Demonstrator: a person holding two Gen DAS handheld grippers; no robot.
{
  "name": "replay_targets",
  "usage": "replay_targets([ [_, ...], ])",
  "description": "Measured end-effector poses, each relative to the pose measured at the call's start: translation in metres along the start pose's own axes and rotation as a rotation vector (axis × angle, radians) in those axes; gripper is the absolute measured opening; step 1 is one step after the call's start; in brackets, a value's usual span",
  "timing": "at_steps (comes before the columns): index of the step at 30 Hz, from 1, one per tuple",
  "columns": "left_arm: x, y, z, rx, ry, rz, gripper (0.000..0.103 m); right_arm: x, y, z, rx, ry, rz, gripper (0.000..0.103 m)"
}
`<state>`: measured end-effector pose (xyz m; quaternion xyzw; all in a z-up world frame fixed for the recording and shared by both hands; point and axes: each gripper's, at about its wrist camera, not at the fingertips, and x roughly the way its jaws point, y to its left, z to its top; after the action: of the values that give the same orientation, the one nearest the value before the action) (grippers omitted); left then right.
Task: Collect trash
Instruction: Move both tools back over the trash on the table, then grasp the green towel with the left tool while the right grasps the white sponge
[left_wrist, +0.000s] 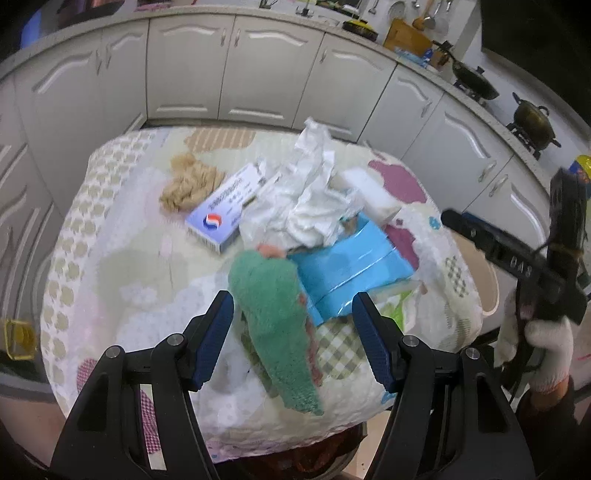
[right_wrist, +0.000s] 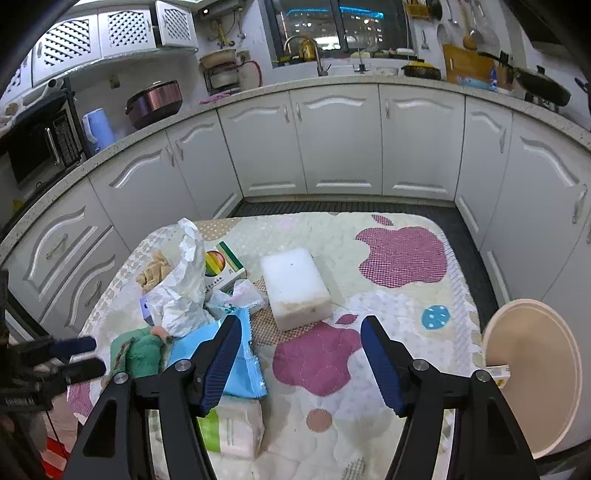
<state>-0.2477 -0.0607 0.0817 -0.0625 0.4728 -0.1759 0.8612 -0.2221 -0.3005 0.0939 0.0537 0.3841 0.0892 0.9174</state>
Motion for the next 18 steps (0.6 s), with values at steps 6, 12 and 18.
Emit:
replay_targets([
  [6, 0.017, 0.003, -0.006, 0.002, 0.020, 0.027, 0.066, 0.035, -0.005, 0.010, -0.029, 0.056, 0.000, 0.065],
  [12, 0.039, 0.007, -0.005, -0.015, 0.051, 0.029, 0.066, 0.080, -0.002, 0.021, -0.101, 0.150, 0.038, 0.070],
  [18, 0.054, 0.009, 0.001, -0.014, 0.067, 0.028, 0.065, 0.108, 0.003, 0.027, -0.172, 0.189, 0.035, 0.071],
])
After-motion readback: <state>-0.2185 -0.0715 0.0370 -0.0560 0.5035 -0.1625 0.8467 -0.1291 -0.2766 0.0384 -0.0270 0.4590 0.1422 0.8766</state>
